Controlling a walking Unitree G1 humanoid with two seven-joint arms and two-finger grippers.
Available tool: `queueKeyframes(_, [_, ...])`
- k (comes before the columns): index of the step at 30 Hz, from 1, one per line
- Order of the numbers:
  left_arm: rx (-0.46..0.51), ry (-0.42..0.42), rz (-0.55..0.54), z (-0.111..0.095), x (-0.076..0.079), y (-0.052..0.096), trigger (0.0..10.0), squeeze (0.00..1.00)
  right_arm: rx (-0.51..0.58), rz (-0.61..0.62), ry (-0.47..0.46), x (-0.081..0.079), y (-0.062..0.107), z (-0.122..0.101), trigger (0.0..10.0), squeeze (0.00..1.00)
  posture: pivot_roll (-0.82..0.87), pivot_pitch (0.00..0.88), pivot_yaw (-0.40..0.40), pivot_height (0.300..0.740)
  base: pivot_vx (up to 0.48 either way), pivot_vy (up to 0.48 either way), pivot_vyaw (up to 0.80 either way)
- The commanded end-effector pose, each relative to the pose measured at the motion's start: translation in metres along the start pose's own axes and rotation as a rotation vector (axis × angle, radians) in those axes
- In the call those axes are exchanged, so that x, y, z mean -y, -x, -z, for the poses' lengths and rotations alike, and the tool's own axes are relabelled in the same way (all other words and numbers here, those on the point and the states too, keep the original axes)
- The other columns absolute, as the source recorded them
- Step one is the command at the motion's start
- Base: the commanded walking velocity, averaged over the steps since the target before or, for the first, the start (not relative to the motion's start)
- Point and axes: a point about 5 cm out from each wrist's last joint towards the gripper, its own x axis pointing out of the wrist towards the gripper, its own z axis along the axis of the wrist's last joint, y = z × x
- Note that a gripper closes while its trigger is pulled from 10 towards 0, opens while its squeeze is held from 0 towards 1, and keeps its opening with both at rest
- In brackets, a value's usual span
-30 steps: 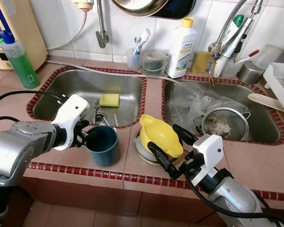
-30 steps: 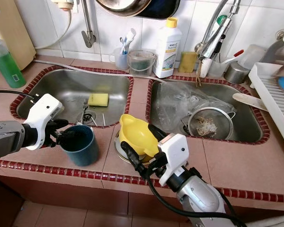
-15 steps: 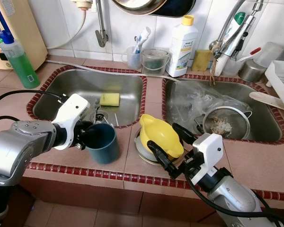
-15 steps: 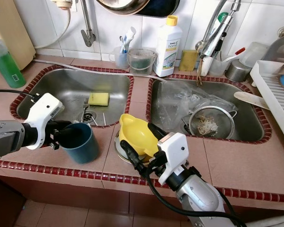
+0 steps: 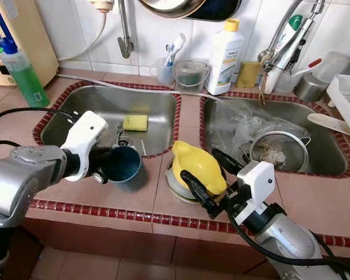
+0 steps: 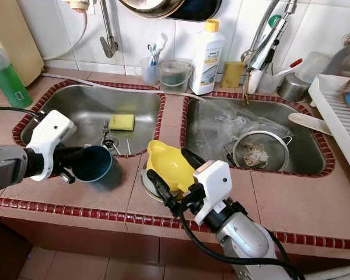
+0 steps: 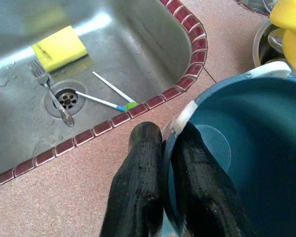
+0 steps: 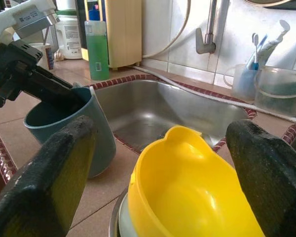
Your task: Kitchen organization
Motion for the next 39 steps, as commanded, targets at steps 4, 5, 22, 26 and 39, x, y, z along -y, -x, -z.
queueKeyframes(4, [0.037, 0.0, -0.034, -0.007, -0.007, 0.003, 0.0, 0.0, 0.022, -0.008, 0.007, 0.005, -0.005, -0.005, 10.0, 0.0, -0.12, 0.04, -0.019, 0.74, 0.0, 0.0, 0.0])
queueKeyframes(5, [0.045, 0.005, -0.041, -0.008, -0.008, 0.003, 0.0, 0.0, 0.025, -0.01, 0.013, 0.007, -0.007, -0.005, 10.0, 0.0, -0.12, 0.03, -0.021, 0.74, 0.0, 0.0, 0.0])
queueKeyframes(22, [0.151, 0.031, -0.08, -0.025, -0.019, -0.003, 0.0, 0.0, 0.068, -0.017, 0.012, 0.016, -0.015, -0.014, 10.0, 0.0, -0.13, 0.0, -0.028, 0.74, 0.0, 0.0, 0.0])
queueKeyframes(26, [0.24, 0.056, -0.151, -0.034, -0.03, -0.009, 0.0, 0.0, 0.086, -0.019, -0.014, 0.016, -0.018, -0.018, 10.0, 0.0, -0.13, 0.0, -0.035, 0.74, 0.0, 0.0, 0.0])
queueKeyframes(39, [0.427, 0.116, -0.317, -0.042, -0.048, -0.035, 10.0, 0.0, 0.1, 0.002, -0.072, 0.02, -0.027, -0.035, 10.0, 0.0, -0.13, 0.085, -0.047, 0.74, 0.0, 0.0, 0.0])
